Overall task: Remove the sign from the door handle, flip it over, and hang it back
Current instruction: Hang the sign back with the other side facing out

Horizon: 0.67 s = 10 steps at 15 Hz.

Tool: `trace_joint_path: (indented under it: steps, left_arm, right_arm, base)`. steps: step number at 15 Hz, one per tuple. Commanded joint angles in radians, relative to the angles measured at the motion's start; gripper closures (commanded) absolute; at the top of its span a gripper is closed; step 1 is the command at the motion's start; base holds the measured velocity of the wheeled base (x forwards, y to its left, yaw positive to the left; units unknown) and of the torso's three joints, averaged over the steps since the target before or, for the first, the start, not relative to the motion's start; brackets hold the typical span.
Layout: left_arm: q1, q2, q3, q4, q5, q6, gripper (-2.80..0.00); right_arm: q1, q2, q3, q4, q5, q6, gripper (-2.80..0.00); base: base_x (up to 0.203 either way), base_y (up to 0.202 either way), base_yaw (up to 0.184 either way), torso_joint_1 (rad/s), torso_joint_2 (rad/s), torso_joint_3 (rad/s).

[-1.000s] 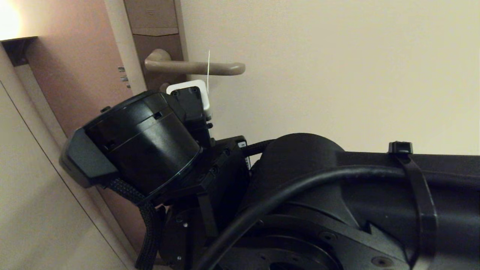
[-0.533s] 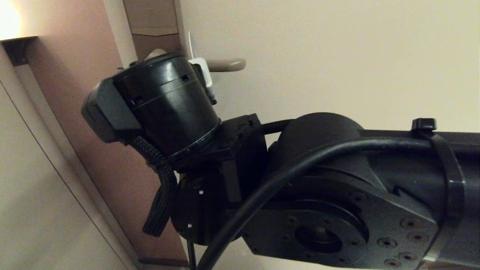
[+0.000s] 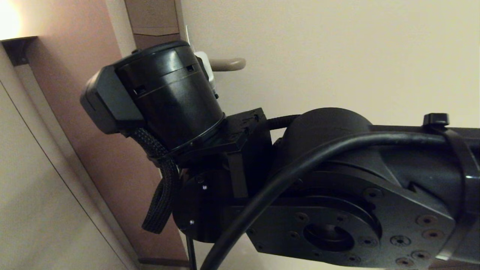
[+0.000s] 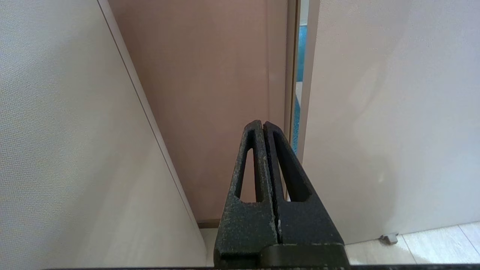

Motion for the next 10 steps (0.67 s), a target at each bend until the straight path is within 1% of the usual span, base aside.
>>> trace_joint_path:
  steps: [1, 3, 10]
  left_arm:
    - [-0.001, 0.0, 0.0, 0.0, 0.0, 0.0, 0.0]
    - [-0.001, 0.0, 0.0, 0.0, 0.0, 0.0, 0.0]
    - [-0.001, 0.0, 0.0, 0.0, 0.0, 0.0, 0.0]
  right_arm:
    - [0.002, 0.003, 0.0, -0.004, 0.006, -0.003, 0.0]
    - [0.003, 0.01, -0.002, -0.036, 0.014, -0.02, 0.0]
    - [0.029, 0.036, -0.002, -0.058, 0.05, -0.021, 0.0]
  base:
    - [0.0, 0.0, 0.0, 0.0, 0.0, 0.0]
    - [0.0, 0.0, 0.0, 0.0, 0.0, 0.0]
    - [0.0, 0.0, 0.0, 0.0, 0.0, 0.0]
